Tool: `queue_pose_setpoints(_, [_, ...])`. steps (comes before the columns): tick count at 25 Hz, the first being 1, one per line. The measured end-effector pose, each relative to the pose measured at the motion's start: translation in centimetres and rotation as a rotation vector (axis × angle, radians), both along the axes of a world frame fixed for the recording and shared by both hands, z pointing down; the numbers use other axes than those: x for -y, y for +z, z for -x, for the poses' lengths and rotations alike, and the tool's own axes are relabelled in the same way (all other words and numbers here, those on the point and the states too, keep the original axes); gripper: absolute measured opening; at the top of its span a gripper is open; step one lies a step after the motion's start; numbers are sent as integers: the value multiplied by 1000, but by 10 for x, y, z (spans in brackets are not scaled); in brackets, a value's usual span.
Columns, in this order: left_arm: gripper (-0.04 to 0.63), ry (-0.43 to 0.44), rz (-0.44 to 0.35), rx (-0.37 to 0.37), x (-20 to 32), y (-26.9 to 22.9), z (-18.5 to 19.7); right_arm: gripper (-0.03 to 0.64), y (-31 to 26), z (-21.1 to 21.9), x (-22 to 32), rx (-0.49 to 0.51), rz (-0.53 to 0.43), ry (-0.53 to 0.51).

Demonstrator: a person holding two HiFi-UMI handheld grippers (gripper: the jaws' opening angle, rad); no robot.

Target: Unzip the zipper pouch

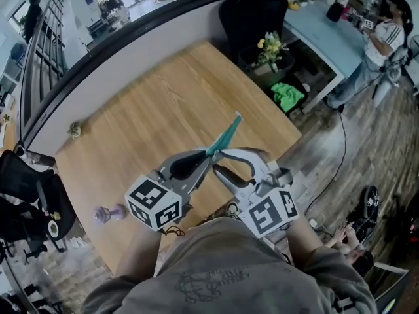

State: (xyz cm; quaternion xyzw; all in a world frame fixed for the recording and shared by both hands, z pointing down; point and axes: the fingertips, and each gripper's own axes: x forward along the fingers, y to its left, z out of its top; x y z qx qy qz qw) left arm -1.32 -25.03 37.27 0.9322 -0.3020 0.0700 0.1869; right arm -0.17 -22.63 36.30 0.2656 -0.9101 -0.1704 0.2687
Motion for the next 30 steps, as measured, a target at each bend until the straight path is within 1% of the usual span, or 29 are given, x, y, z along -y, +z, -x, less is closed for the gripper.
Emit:
queue_pose_setpoints(2, [41,-1,6,-5,0,0,-2,144,3,0,1,-33,-28,-2])
queue_pose_setpoints(6, [41,8,6,6,1,1,-3,140,7,1,2,-59,-57,-18])
queue_pose_setpoints(11, [41,30,9,15,0,1,-10,118,13,-4,6,-171,-142,-31])
queue_pose_setpoints(12, [41,29,12,18,0,2,-11,111,13,-4,6,-178,-152,-34])
queue_pose_setpoints(14, [41,30,20,26,0,4,-12,71,11,-5,6,-167,-151,-38])
queue_pose_setpoints(15, [41,30,24,26,-1,5,-12,49,9,-6,5,-150,-139,-38])
queue_pose_setpoints(17, [41,29,28,20,-2,4,-11,42,5,-9,4,-101,-105,-31])
queue_pose_setpoints(18, [41,29,28,17,-2,4,-11,22,3,-10,4,-69,-83,-24])
queue_pose_setpoints(20, [41,31,28,15,-3,3,-11,18,1,-13,5,13,-22,-8])
queue_pose_setpoints(21, [41,33,27,16,-3,3,-11,17,0,-14,6,68,12,3])
queue_pose_setpoints(23, [41,39,21,24,-5,3,-12,15,-3,-16,8,219,100,32])
queue_pose_setpoints(25, [40,46,9,39,-7,2,-12,12,-4,-21,10,364,222,69])
queue_pose_setpoints(26, [40,52,4,47,-8,2,-13,12,-3,-25,12,406,271,89])
queue_pose_setpoints(27, [40,58,0,56,-9,2,-14,11,-2,-30,16,428,298,110])
queue_pose_setpoints(30, [38,76,-3,73,-14,3,-14,11,3,-48,28,459,323,171])
